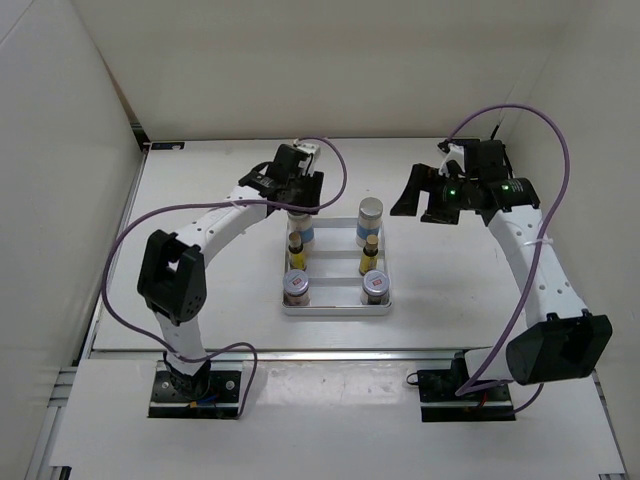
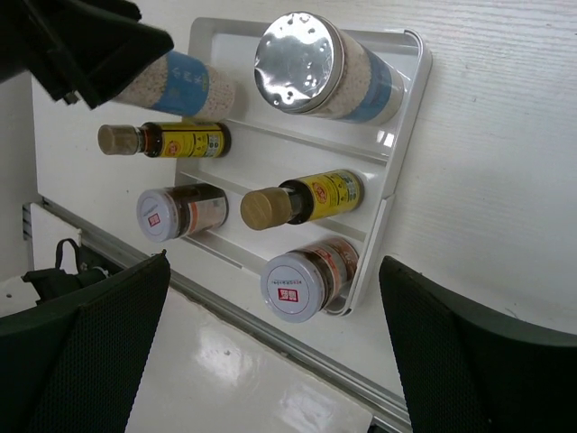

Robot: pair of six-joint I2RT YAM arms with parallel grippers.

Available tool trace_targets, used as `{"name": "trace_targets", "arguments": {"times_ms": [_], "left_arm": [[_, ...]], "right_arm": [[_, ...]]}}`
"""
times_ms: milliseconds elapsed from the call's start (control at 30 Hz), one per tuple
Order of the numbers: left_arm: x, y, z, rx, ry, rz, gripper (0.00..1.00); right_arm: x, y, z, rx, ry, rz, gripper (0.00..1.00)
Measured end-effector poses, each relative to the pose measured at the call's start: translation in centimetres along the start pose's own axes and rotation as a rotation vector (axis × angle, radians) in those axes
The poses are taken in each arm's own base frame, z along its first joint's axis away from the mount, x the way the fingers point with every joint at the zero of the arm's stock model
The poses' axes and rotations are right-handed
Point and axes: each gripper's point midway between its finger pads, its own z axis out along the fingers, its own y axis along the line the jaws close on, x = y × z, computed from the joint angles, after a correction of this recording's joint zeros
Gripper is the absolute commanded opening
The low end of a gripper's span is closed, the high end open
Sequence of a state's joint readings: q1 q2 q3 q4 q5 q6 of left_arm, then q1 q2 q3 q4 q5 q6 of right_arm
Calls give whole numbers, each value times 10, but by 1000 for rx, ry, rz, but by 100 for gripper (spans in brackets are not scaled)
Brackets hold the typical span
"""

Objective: Organize the condiment bottles

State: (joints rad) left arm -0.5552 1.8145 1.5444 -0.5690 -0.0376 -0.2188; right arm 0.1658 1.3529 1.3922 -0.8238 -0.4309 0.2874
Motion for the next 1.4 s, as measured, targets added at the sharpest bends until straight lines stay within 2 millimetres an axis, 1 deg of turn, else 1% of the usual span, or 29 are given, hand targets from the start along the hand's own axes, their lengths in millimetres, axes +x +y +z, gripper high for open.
{"name": "trace_targets", "arguments": {"times_ms": [67,167,267,333,433,500,533,567,633,700,800,867,933,1000,1067,1133,1167,1200,1233,1300,1333,1367,1400], "left_arm": [[-5,1,8,-9,-27,-4,14],[-8,4,15,-25,-45,-6,16],[-4,7,28,-43,-43,-5,20],[3,9,36,-55,-23,-3,21],[-1,9,40,-60,-39,-3,25],[-1,10,40,-64,-43,-3,38],[-1,11,40,-68,-41,-3,50],[0,11,39,-73,-40,-2,99],[-1,13,38,-88,-38,0,100],[-5,15,36,-100,-46,0,100],[-17,17,30,-122,-71,10,100],[-27,19,20,-142,-93,21,100],[-44,20,2,-156,-135,33,100],[-65,21,-27,-165,-202,44,100],[-92,23,-71,-179,-305,47,100],[-115,28,-127,-192,-432,36,100],[-121,33,-155,-198,-500,29,100],[-123,39,-184,-209,-573,17,100],[-120,46,-208,-224,-627,4,100],[-101,65,-241,-264,-703,-22,100],[-85,76,-252,-289,-720,-35,100],[-68,86,-255,-315,-723,-43,100],[-51,94,-255,-340,-717,-47,100]], "right_arm": [[1,1,-4,1,-6,-6,100],[2,2,-9,7,-12,-12,100],[5,2,-12,12,-8,-12,100],[7,1,-12,18,-1,-8,100],[8,0,-12,24,2,-6,100],[8,-1,-13,29,0,-6,100],[8,-1,-13,31,0,-6,100],[7,-1,-13,33,-1,-7,100],[7,-1,-14,34,-6,-9,100],[7,0,-17,34,-12,-12,100],[7,1,-20,39,-25,-17,100],[7,-1,-22,57,-32,-17,100],[7,-5,-23,77,-34,-15,100],[8,-8,-23,95,-32,-12,100],[8,-9,-23,104,-32,-11,100],[9,-9,-23,102,-29,-12,100],[10,-9,-23,96,-29,-17,100],[12,-8,-23,83,-32,-27,100],[16,-8,-22,74,-37,-36,100],[29,-9,-26,69,-36,-43,100],[31,-9,-28,69,-42,-48,100],[32,-8,-32,69,-55,-54,100],[30,-6,-35,69,-71,-62,100]]}}
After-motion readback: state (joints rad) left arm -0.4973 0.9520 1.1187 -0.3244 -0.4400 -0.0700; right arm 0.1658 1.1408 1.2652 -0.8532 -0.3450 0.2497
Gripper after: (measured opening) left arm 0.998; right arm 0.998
